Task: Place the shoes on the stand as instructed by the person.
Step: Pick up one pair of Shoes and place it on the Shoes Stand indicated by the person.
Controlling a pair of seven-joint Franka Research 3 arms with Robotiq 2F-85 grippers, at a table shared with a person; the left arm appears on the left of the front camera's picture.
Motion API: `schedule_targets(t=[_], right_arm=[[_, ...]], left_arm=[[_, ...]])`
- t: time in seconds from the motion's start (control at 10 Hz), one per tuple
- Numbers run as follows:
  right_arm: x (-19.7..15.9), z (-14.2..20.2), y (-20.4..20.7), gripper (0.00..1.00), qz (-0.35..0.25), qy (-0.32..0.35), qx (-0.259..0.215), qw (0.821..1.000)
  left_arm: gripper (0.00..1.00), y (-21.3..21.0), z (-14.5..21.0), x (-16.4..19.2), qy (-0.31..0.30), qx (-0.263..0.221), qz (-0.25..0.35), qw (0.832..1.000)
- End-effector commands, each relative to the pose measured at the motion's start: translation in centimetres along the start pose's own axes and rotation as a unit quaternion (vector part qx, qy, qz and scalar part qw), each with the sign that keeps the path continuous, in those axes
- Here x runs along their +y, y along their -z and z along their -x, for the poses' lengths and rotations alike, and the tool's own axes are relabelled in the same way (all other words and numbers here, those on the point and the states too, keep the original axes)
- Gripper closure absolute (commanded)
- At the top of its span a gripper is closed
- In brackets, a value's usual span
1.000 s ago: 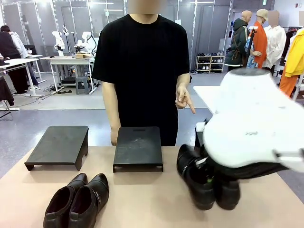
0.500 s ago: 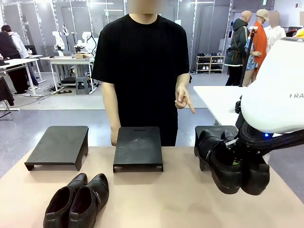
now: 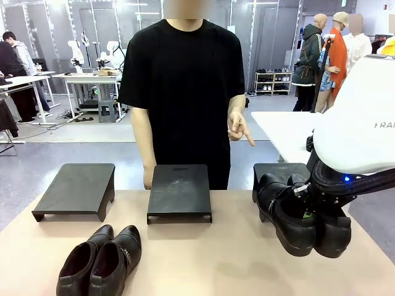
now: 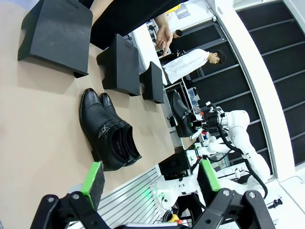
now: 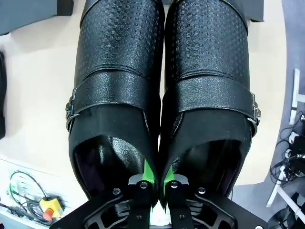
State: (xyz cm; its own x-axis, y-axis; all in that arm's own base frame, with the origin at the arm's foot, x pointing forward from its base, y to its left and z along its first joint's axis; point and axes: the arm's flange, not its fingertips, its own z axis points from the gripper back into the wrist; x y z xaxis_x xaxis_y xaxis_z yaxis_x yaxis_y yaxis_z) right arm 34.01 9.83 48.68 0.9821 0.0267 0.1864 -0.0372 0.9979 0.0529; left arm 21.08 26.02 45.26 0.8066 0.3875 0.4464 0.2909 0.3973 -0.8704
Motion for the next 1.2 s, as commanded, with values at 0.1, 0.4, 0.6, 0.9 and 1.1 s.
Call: schedule_targets(t=[0.1,0.4,0.6,0.9,1.1], right_arm=[[-1.7,-0.4,-1.3,0.93,0.014,0.038,-0.058,0.998],[-3.8,-5.1,-3.4,0.93,0.001,0.029,-0.097,0.995],[-4.4,-8.6,-2.3,0.93,-0.002,0.021,-0.091,0.996],[-5.8,-12.5,-0.5,0.93,-0.015,0.009,-0.100,0.995],[-6.7,-14.7,0.5,0.93,-0.011,0.004,-0.109,0.994]], left_arm=[[0.00,-0.3,0.2,0.1,0.011,0.007,0.004,1.000],[0.00,-0.3,0.2,0.1,0.011,0.007,0.004,1.000],[0.00,-0.3,0.2,0.1,0.011,0.007,0.004,1.000],[0.00,-0.3,0.2,0.1,0.011,0.007,0.004,1.000],[0.00,-0.3,0.2,0.1,0.011,0.007,0.004,1.000]])
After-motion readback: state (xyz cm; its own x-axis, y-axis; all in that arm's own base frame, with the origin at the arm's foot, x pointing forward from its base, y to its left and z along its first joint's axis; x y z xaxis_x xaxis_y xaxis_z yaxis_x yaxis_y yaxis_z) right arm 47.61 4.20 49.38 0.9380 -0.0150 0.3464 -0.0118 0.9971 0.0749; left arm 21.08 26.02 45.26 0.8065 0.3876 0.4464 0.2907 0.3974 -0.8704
